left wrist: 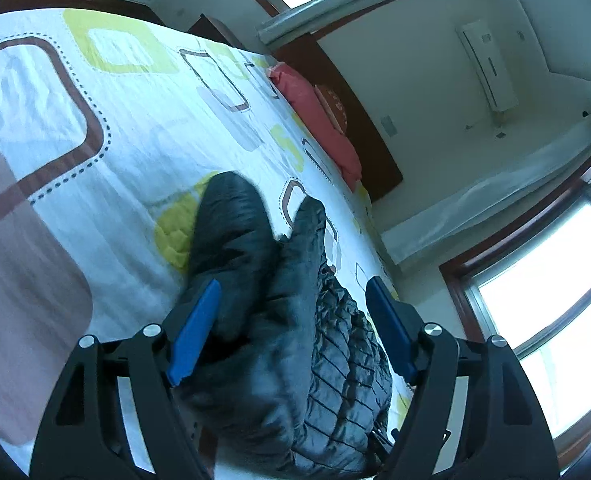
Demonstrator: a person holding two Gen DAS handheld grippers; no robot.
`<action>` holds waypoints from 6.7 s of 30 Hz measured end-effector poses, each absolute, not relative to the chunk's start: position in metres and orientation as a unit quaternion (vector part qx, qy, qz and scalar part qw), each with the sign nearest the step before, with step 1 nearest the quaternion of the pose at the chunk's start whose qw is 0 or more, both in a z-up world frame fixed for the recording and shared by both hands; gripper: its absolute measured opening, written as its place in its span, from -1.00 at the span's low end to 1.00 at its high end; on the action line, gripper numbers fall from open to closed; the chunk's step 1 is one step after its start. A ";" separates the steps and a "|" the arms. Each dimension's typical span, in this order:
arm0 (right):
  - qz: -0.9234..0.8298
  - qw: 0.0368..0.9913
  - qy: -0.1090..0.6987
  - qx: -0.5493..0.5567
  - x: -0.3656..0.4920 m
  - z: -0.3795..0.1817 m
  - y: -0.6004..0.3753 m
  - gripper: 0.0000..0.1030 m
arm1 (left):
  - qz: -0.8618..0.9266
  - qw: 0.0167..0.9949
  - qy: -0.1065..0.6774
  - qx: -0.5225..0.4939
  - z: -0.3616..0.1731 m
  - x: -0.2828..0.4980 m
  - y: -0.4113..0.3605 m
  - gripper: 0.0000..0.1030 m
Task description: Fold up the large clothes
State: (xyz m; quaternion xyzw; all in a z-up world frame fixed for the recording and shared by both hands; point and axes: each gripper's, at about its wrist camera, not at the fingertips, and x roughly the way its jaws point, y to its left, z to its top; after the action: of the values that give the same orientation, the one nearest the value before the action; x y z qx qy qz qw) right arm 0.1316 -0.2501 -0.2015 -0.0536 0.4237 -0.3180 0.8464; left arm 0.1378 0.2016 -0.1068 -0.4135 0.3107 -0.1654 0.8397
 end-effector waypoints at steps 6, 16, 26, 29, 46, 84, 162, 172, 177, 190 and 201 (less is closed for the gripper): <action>-0.321 0.845 0.424 -0.059 0.131 -0.199 -0.250 0.26 | -0.187 0.815 0.347 -0.424 -0.125 0.172 0.206 0.46; -0.326 0.840 0.428 -0.070 0.132 -0.196 -0.252 0.26 | -0.186 0.797 0.419 -0.392 -0.156 0.231 0.225 0.48; -0.331 0.838 0.428 -0.077 0.132 -0.197 -0.251 0.26 | -0.222 0.739 0.489 -0.407 -0.188 0.264 0.213 0.50; -0.331 0.838 0.427 -0.076 0.132 -0.197 -0.252 0.26 | -0.233 0.740 0.519 -0.359 -0.193 0.272 0.200 0.57; -0.321 0.843 0.426 -0.072 0.133 -0.199 -0.248 0.19 | -0.334 0.793 0.444 -0.251 -0.070 0.226 0.096 -0.47; -0.292 0.857 0.425 -0.014 0.089 -0.191 -0.281 0.18 | -0.427 0.741 0.510 -0.085 -0.139 0.154 -0.228 -0.51; -0.027 0.848 0.327 0.417 0.119 -0.144 -0.341 -0.71 | -0.263 0.744 0.470 -0.397 -0.154 0.175 -0.032 0.71; -0.022 0.808 0.326 0.491 0.092 -0.214 -0.382 -0.66 | -0.252 0.755 0.499 -0.344 -0.179 0.164 -0.072 0.73; -0.020 0.798 0.344 0.495 0.088 -0.196 -0.383 -0.19 | -0.258 0.748 0.501 -0.351 -0.178 0.163 -0.066 0.72; -0.009 0.799 0.368 0.475 0.014 -0.158 -0.322 0.44 | -0.282 0.762 0.472 -0.342 -0.153 0.118 -0.046 0.73; -0.032 0.796 0.364 0.482 -0.002 -0.217 -0.328 -0.25 | -0.267 0.782 0.490 -0.277 -0.173 0.119 -0.067 0.40</action>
State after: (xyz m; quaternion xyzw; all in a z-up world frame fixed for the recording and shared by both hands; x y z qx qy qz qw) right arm -0.0020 -0.3280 -0.2170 0.4823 0.3644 -0.0319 0.7960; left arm 0.1186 -0.0665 -0.1733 -0.2772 0.4899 -0.2670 0.7822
